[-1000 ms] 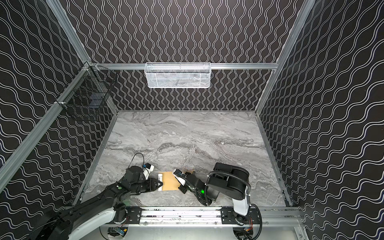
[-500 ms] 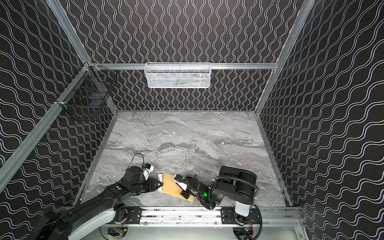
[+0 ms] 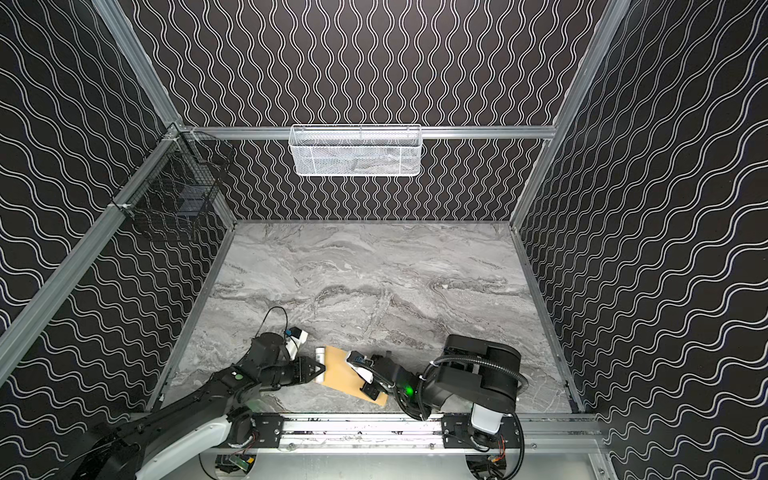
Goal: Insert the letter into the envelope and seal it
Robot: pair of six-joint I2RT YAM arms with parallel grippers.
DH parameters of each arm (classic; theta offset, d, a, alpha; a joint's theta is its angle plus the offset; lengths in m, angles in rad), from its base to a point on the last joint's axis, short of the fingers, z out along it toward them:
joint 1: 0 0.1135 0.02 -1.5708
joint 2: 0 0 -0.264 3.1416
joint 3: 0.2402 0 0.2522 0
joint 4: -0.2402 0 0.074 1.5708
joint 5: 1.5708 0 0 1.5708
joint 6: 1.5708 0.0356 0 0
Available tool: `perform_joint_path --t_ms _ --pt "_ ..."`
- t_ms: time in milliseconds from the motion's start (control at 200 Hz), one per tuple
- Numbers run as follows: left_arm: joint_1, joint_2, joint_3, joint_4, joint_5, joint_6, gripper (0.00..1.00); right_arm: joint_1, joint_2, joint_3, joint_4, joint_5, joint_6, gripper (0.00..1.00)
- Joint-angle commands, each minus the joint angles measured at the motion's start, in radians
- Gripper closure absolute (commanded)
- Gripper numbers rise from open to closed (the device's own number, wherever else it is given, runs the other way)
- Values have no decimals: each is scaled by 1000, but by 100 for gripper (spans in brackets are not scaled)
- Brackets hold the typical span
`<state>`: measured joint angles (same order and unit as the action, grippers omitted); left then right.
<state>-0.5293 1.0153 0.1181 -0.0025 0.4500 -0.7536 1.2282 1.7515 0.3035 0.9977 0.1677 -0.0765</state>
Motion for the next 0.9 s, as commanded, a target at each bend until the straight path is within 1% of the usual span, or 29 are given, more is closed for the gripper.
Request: perform_joint_path --t_ms 0,80,230,365,520,651,766,896 --pt "1 9 -1 -36 -22 8 100 12 31 -15 -94 -8 21 100" --pt "1 17 -1 -29 -22 7 100 11 37 -28 -62 -10 1 100" --pt "2 5 -2 -41 -29 5 100 11 21 -36 -56 -43 -34 100" --pt "1 -5 -3 -48 -33 5 100 12 -21 -34 -85 -99 -63 100" --pt "2 16 -2 -30 -28 5 100 5 -86 -66 -26 -91 -101 100" --pt "2 18 -3 -30 -27 6 100 -6 -140 -36 -108 -111 -118 100" --pt "1 9 -3 -34 -29 4 100 -5 -124 -28 -78 -144 -112 100" --pt "2 11 -2 -36 -26 5 100 -6 -76 -2 -101 -153 -78 100"
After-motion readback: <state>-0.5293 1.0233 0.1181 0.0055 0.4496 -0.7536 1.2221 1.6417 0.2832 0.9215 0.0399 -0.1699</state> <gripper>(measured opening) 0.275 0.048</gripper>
